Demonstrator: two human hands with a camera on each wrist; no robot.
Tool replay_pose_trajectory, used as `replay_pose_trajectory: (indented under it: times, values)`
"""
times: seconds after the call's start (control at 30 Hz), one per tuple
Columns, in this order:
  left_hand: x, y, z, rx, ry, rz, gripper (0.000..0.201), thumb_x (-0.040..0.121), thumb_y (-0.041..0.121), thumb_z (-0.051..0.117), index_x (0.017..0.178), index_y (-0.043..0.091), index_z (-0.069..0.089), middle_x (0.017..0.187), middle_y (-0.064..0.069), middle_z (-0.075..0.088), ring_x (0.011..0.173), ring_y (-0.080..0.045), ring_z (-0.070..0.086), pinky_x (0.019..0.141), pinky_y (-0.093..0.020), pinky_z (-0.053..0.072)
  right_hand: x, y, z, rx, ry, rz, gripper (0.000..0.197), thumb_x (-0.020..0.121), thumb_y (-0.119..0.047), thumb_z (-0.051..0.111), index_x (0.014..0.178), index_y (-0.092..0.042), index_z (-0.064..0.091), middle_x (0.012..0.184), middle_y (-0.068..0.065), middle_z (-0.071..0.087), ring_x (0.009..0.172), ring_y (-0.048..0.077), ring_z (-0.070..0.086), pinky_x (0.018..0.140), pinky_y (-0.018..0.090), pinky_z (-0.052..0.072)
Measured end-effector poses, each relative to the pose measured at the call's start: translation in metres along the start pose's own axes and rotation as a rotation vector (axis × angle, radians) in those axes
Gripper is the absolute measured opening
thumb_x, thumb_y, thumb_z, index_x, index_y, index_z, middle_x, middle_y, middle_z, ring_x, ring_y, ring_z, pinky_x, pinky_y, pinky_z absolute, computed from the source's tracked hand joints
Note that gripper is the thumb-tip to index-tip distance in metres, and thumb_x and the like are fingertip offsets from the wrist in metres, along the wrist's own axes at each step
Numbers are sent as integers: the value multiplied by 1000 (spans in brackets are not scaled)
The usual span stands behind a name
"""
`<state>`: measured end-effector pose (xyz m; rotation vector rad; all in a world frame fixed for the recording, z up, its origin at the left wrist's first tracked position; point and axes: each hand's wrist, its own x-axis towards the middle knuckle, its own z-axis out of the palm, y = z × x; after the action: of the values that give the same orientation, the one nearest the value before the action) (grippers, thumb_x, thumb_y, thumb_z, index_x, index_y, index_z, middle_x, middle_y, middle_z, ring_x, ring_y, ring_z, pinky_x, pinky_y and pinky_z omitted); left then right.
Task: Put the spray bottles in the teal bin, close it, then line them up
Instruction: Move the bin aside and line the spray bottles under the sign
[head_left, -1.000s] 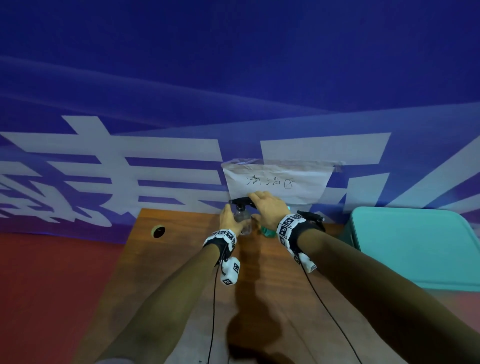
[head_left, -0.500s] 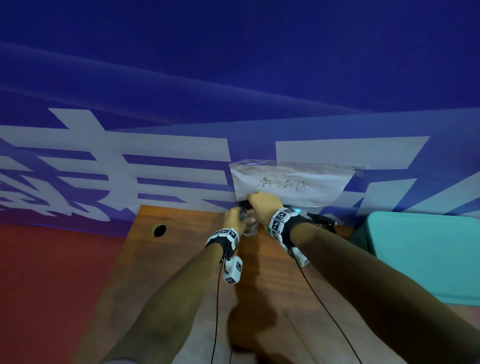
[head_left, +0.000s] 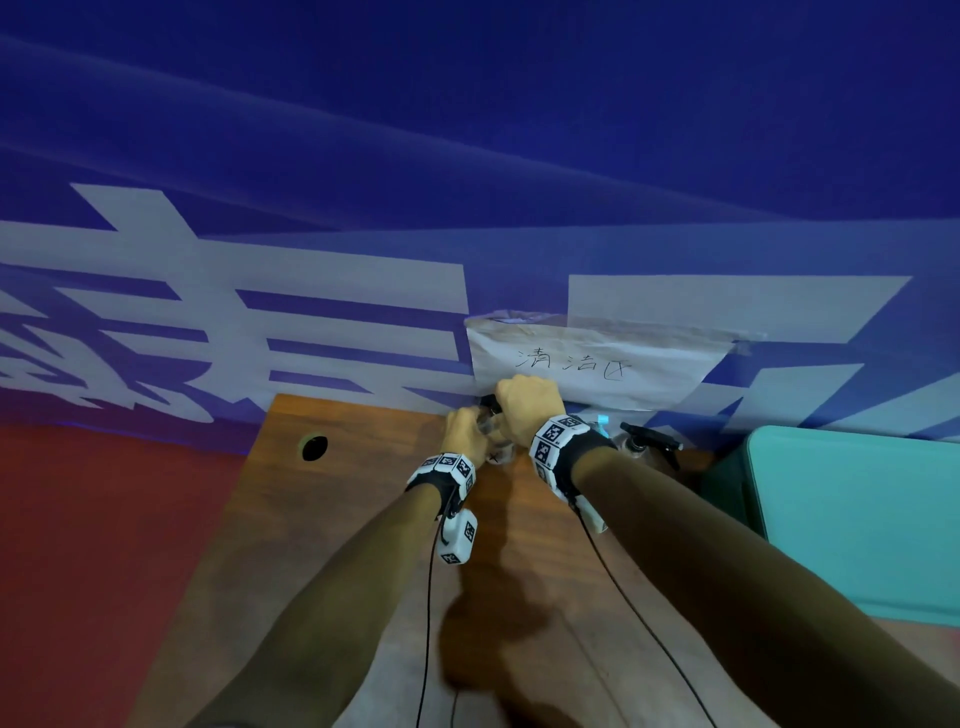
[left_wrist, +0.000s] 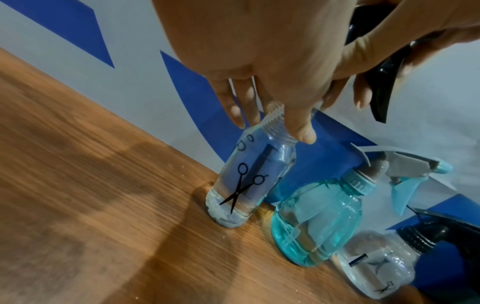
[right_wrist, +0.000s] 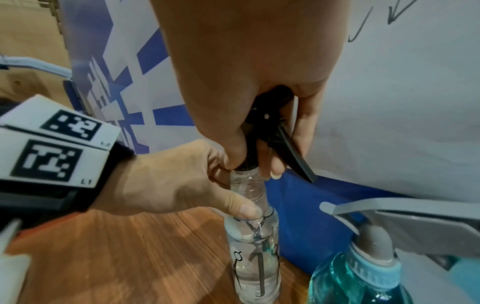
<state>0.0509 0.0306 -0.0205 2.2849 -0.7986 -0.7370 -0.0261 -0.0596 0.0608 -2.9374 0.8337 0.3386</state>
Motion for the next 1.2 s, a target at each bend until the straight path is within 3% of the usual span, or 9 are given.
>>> replay_pose_trajectory:
  times: [0.1,0.23,0.4,0.53,0.67,0.77,0.97,1.2]
  values:
    - [-6,7,-5,-18,-6,6,16,79,10,77,89,-1,72,84,-5,69,79,-23,65,72,-33,55,0,-2,-4,-20,-23,-1,35,90,-43,67,107,-13,63,106,7,68,99,27,66,77,35,49]
    - [-9,7,-3,-13,25,28,15,75,11,76,86,2,71,82,-9,72,79,-29,69,72,-43,59,0,-5,-5,-42,-19,1,24,92,-33,66,104,-13,65,106,6,69,98,27,67,77,35,50]
    - [-9,9,-6,55,14,14,16,82,11,74,96,3,71,96,-13,73,90,-30,66,80,-41,57,1,-2,-2,-44,-9,1,27,92,-36,65,107,-13,64,108,7,69,101,28,66,80,36,50]
    - [-8,7,-6,55,23,10,7,84,10,71,89,5,71,89,-11,72,86,-31,65,76,-39,57,4,2,-2,-47,-20,-21,38,90,-47,67,104,-12,65,105,7,70,98,28,67,78,36,49]
    - [-10,7,-5,71,26,21,16,82,12,73,96,4,71,88,-11,73,78,-26,60,69,-32,49,3,-2,1,-43,11,3,29,91,-41,65,103,-14,65,105,7,70,99,28,66,80,36,50]
    - [-7,3,-3,98,14,21,23,77,17,76,98,9,72,90,-11,75,85,-30,68,73,-36,56,3,-7,1,-24,19,45,28,89,-39,65,104,-15,66,106,6,69,100,27,66,80,36,51]
    - [-1,-1,2,186,20,7,23,79,20,71,101,13,70,95,-16,73,93,-38,66,69,-34,47,3,-11,3,10,10,95,27,89,-37,65,105,-15,66,106,5,70,99,27,67,79,35,51]
    - [2,-3,5,227,21,22,22,81,22,66,101,16,70,92,-17,72,87,-37,66,66,-34,51,3,-7,2,22,24,98,30,88,-39,68,104,-13,65,104,7,70,98,27,67,80,36,52]
